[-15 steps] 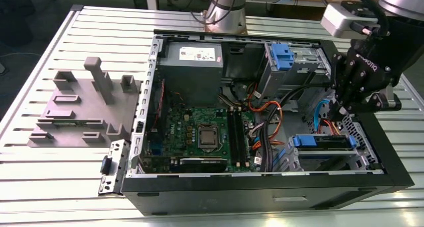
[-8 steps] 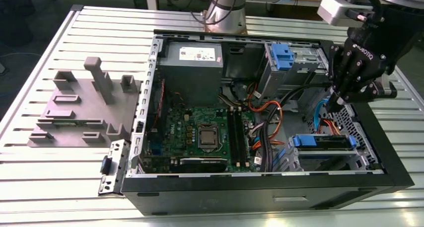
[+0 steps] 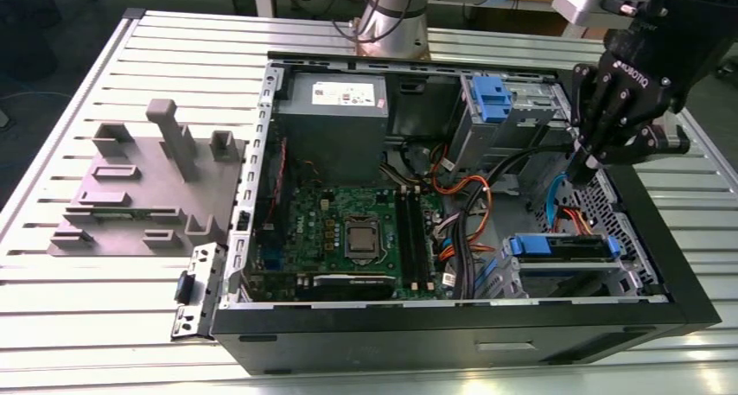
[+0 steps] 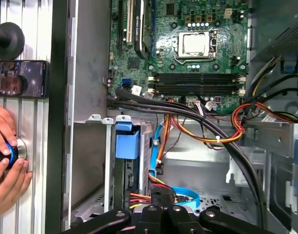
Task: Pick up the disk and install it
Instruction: 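Insert the second disk wire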
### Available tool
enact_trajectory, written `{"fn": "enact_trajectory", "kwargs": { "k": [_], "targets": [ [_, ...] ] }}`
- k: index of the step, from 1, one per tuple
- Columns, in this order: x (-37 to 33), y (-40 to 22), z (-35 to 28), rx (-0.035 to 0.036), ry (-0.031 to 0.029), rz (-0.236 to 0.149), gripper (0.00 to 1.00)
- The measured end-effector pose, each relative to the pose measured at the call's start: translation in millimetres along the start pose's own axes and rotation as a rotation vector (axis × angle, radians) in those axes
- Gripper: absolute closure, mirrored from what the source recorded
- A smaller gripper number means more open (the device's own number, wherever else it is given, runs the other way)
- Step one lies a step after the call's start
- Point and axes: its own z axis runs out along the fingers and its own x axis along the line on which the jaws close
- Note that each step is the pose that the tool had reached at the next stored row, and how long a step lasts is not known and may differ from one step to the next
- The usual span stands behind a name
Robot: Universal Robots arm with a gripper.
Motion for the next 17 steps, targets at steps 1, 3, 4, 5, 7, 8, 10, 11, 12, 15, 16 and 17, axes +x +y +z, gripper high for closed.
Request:
{"fn": "enact_trajectory", "kwargs": {
  "k": [1, 3, 4, 5, 7, 8, 10, 11, 12, 15, 16, 17],
  "targets": [
    [-1.1, -0.2, -0.8, -0.0001, 0.0001, 0.001, 0.89],
    [-3.4, -0.6, -1.9, -0.0004, 0.0000, 0.002, 0.89],
    [-4.7, -0.7, -2.4, -0.0006, 0.0000, 0.003, 0.89],
    [-5.8, -1.0, -2.7, -0.0008, 0.0002, 0.004, 0.89],
    [-7.2, -2.3, -2.9, -0.0010, 0.0006, 0.006, 0.89],
    [-7.5, -2.9, -3.0, -0.0010, 0.0008, 0.006, 0.89],
    [-7.8, -3.4, -2.8, -0.0011, 0.0014, 0.006, 0.89],
    [-7.8, -3.5, -2.7, -0.0011, 0.0026, 0.006, 0.89],
    [-7.8, -3.7, -2.7, -0.0011, 0.0038, 0.006, 0.89],
    [-7.9, -3.9, -2.4, -0.0012, 0.0086, 0.006, 0.89],
    [-7.9, -3.9, -2.3, -0.0012, 0.0116, 0.006, 0.83],
    [-8.0, -3.9, -2.2, -0.0012, 0.0152, 0.006, 0.83]
  ]
}}
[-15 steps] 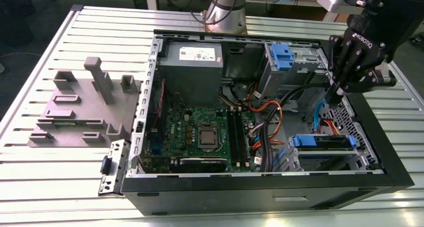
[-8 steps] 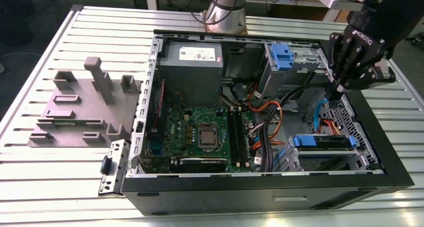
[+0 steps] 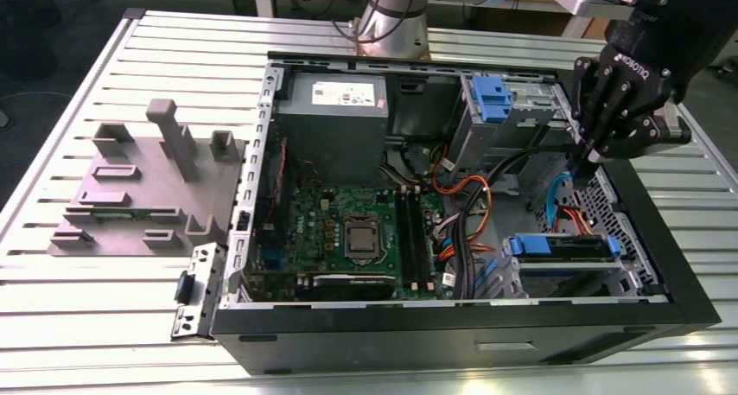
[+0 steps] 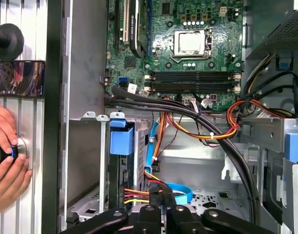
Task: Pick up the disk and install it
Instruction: 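Insert the second disk wire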
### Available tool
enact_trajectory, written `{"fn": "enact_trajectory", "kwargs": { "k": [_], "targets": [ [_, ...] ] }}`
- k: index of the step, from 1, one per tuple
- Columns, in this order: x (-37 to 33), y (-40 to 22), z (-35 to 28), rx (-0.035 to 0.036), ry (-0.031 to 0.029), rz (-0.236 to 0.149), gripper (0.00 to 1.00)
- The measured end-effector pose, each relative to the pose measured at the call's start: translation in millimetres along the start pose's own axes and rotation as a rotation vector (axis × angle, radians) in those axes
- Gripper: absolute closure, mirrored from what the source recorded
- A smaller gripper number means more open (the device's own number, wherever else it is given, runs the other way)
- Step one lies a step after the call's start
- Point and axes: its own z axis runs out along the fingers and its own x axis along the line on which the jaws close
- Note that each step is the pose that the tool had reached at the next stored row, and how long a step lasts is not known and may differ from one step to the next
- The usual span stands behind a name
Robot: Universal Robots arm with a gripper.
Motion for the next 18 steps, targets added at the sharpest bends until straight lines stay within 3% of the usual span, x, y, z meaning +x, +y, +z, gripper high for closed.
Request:
{"fn": "enact_trajectory", "kwargs": {
  "k": [3, 4, 10, 18],
  "targets": [
    [-0.3, -0.2, 0.5, -0.0001, 0.0095, 0.000, 0.83],
    [-2.1, -1.0, 4.9, -0.0002, 0.0357, 0.000, 0.76],
    [-3.7, -3.2, 13.3, -0.0027, 0.0357, 0.000, 0.76],
    [-4.6, -3.3, 18.4, -0.0027, 0.0358, 0.000, 0.76]
  ]
}}
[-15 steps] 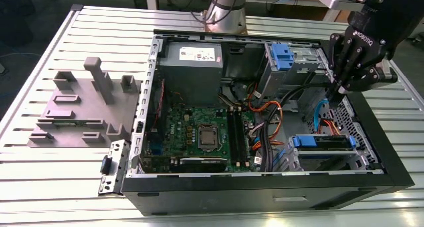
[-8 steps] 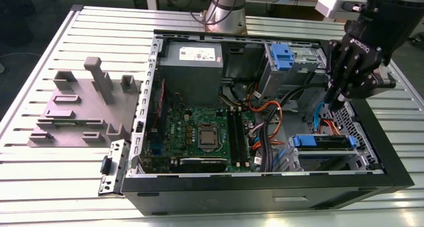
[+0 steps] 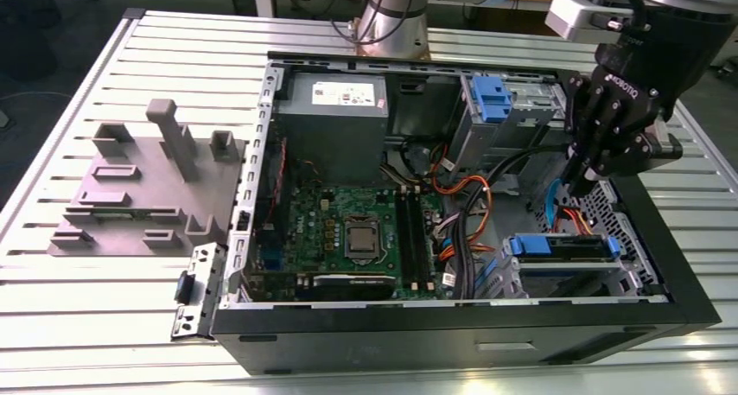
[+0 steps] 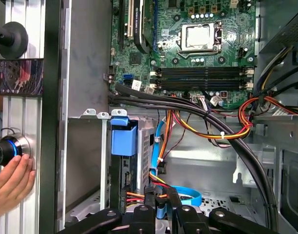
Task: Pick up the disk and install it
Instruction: 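Insert the second disk wire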
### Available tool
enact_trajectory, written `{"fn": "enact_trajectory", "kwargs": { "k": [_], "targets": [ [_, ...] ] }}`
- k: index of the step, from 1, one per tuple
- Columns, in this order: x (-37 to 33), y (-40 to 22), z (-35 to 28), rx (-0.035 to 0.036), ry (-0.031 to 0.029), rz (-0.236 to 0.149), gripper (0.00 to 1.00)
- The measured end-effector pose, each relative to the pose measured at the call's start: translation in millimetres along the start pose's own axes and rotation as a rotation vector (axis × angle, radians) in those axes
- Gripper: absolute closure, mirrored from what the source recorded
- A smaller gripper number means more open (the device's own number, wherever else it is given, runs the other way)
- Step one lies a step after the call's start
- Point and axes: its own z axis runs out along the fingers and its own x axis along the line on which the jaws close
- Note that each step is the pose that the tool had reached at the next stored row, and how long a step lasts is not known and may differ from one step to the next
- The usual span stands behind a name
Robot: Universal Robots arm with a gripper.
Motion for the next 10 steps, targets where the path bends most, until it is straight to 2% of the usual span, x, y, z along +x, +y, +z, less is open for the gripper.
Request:
{"fn": "enact_trajectory", "kwargs": {
  "k": [2, 4, 10],
  "targets": [
    [-0.2, 0.0, 0.9, 0.0000, 0.0000, 0.000, 0.76],
    [-1.1, -0.1, 4.8, 0.0000, 0.0000, 0.000, 0.76],
    [-1.2, -0.4, 5.1, 0.0001, -0.0002, 0.000, 0.76]
  ]
}}
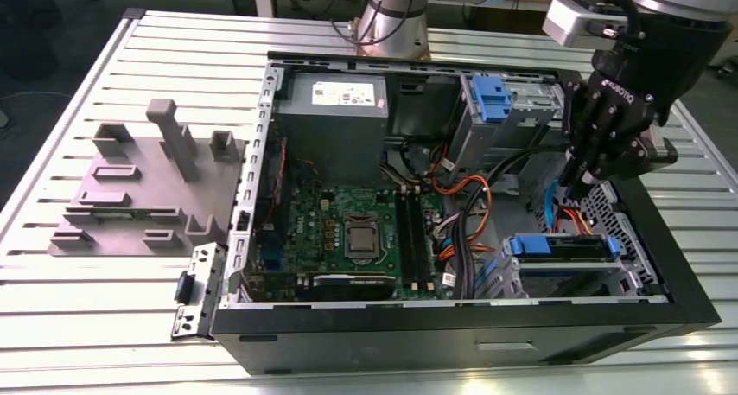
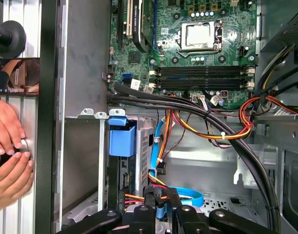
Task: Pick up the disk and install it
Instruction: 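Insert the second disk wire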
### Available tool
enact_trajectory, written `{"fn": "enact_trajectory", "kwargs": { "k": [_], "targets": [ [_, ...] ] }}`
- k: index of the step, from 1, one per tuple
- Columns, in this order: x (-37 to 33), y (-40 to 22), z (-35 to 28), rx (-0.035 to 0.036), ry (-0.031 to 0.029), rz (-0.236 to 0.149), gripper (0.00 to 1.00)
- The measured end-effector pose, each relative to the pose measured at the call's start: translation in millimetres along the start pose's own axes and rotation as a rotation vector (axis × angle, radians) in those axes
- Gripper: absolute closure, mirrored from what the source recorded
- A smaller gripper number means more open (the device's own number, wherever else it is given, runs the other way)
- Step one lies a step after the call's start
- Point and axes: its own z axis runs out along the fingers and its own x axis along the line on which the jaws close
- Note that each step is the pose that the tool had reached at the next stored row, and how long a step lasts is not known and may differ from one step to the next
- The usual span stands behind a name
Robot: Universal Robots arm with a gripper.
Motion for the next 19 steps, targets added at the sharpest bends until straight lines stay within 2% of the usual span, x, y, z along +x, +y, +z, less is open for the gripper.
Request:
{"fn": "enact_trajectory", "kwargs": {
  "k": [10, 16, 18, 19],
  "targets": [
    [0.0, -4.4, -0.1, 0.0000, 0.0005, 0.000, 0.76],
    [0.1, -4.7, -0.1, -0.0001, 0.0005, 0.000, 0.76],
    [0.1, -4.7, -0.1, -0.0001, 0.0005, 0.000, 0.76],
    [0.1, -4.8, -0.1, -0.0001, 0.0005, 0.000, 0.83]
  ]
}}
